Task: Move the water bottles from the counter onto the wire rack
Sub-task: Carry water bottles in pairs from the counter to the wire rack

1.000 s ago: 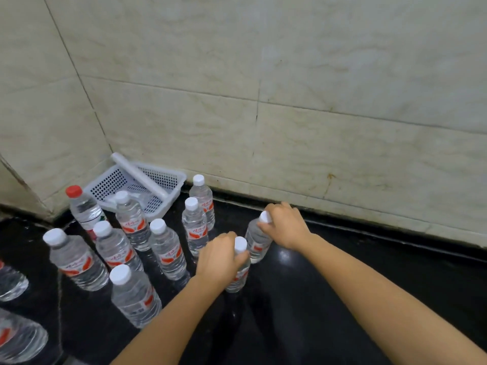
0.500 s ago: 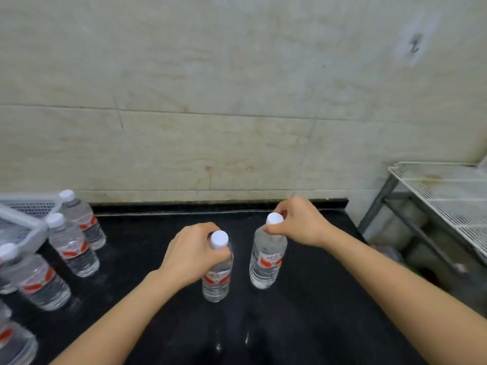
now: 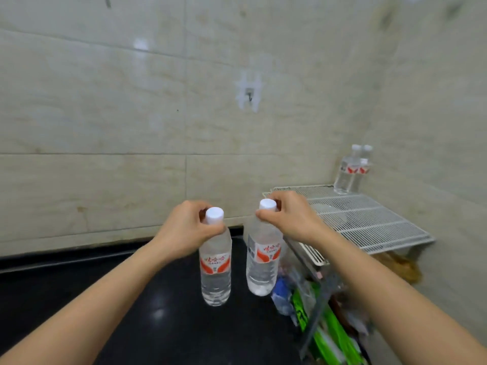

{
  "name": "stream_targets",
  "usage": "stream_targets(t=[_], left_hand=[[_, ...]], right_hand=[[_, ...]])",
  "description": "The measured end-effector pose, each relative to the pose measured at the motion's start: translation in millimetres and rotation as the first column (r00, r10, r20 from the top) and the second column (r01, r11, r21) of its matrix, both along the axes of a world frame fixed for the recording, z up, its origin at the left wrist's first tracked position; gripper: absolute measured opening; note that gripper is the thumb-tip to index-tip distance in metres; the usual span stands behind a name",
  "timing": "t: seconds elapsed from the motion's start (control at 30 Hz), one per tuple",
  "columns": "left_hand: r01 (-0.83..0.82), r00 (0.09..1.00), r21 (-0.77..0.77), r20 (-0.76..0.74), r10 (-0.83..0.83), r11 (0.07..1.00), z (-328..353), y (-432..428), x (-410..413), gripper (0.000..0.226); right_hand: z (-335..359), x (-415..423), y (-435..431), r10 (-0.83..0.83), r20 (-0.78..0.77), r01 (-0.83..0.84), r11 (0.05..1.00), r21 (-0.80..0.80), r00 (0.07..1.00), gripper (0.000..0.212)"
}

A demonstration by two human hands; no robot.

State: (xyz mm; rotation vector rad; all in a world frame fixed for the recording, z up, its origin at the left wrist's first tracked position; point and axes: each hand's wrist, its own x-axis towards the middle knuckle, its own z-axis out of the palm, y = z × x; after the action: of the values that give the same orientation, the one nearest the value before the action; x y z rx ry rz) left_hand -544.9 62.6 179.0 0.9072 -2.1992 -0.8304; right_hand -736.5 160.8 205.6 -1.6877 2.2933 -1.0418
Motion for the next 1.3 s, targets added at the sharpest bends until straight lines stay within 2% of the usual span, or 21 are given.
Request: stream_targets(t=[0.1, 0.27, 0.47, 0.67, 0.8, 0.93, 1.17, 1.3], left_hand=[[0.069, 0.996, 0.013, -0.054, -0.069, 0.998, 19.1, 4.9, -49.9, 0.031], [0.151, 0.975, 0.056, -0.176, -0.139, 0.987, 49.4, 5.5, -138.8, 0.02], [0.192, 0.955, 0.028, -0.237, -0.18, 0.981, 68.5, -11.0, -241.1, 0.021], [0.156, 0.967, 0.025, -0.205, -0.148, 0.987, 78.9, -39.5, -346.0, 0.033], [0.139, 0.975, 0.067, -0.184, -0.124, 0.988, 73.2, -57.8, -411.4, 0.024], [0.083, 0.978, 0.114, -0.202, -0.058, 0.99, 59.8, -87.5, -472.3, 0.027], [-0.01, 0.963, 0.205, -0.262, 0.065, 0.979, 47.8, -122.9, -546.6, 0.015], [-0.052, 0.965, 0.255, -0.235, 0.114, 0.966, 38.1, -138.5, -572.6, 0.012]], right_hand=[[22.6, -42.8, 16.1, -0.03, 0.001, 0.03, 0.998, -0.06, 1.0, 0.029], [52.6, -124.7, 27.0, -0.074, -0.008, 0.071, 0.981, -0.179, 0.997, 0.031], [59.6, -226.1, 8.9, -0.113, -0.018, 0.107, 0.973, -0.205, 0.993, 0.031], [65.9, -316.0, -19.3, -0.147, -0.042, 0.137, 0.974, -0.179, 0.988, 0.031], [61.6, -375.3, -47.1, -0.159, -0.034, 0.154, 0.981, -0.114, 0.987, 0.031], [53.6, -429.3, -75.5, -0.152, -0.054, 0.149, 0.988, -0.05, 0.987, 0.029], [48.3, -508.4, -124.8, -0.085, -0.164, 0.091, 0.995, 0.029, 0.983, 0.033], [44.4, -535.9, -152.1, -0.079, -0.242, 0.1, 0.992, 0.079, 0.967, 0.037]])
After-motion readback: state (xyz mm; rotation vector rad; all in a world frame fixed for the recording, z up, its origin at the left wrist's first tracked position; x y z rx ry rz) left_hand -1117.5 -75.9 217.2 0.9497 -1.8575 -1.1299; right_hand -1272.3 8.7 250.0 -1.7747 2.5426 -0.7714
